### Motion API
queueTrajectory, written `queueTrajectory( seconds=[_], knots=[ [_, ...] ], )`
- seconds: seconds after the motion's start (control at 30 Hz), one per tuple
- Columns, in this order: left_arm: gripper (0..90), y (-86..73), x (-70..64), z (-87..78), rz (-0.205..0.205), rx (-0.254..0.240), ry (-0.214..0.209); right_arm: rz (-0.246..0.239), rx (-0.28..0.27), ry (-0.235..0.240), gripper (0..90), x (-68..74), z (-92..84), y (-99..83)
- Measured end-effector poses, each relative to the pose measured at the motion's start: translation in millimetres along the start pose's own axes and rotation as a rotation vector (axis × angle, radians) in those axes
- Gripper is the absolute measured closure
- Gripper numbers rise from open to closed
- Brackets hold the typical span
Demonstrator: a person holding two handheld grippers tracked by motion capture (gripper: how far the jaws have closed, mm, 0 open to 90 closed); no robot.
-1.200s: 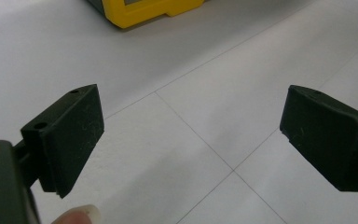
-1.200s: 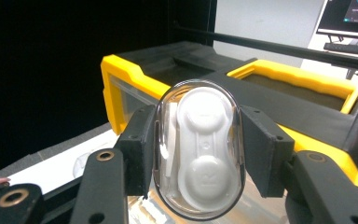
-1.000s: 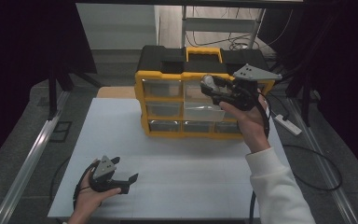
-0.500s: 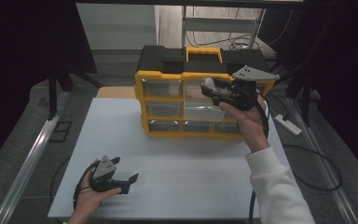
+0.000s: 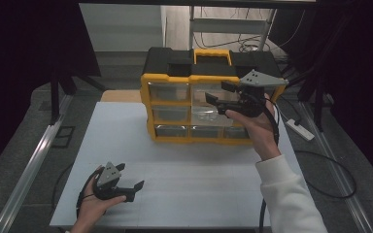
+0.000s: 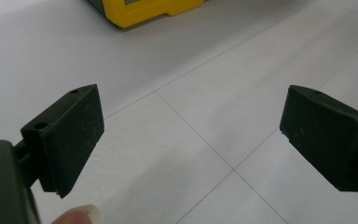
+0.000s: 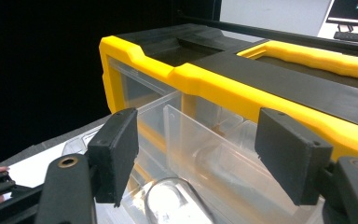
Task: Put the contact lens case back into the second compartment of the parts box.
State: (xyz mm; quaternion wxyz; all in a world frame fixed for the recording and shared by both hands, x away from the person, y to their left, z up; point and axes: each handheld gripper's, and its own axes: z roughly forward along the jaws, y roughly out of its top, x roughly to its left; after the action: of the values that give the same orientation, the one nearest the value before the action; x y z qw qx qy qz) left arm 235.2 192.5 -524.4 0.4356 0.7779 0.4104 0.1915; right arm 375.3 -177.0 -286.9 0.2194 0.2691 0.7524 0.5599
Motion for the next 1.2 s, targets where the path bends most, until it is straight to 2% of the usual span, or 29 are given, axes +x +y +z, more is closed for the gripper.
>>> queueTrajectory(
  seconds=[0.3,0.8,1.2],
  knots=[
    [7.0,-0.1,0.1,0.1,-0.001,-0.002,-0.002,0.010,-0.027,0.007,28.7,-2.5,-7.5,-2.7],
    [7.0,-0.2,0.1,-0.1,-0.001,0.000,-0.002,0.008,-0.050,0.058,28.3,1.9,-21.3,-8.0],
    [7.0,-0.2,-0.3,0.1,0.000,0.001,0.000,0.003,-0.072,0.063,28.0,1.3,-30.3,-16.0]
  ],
)
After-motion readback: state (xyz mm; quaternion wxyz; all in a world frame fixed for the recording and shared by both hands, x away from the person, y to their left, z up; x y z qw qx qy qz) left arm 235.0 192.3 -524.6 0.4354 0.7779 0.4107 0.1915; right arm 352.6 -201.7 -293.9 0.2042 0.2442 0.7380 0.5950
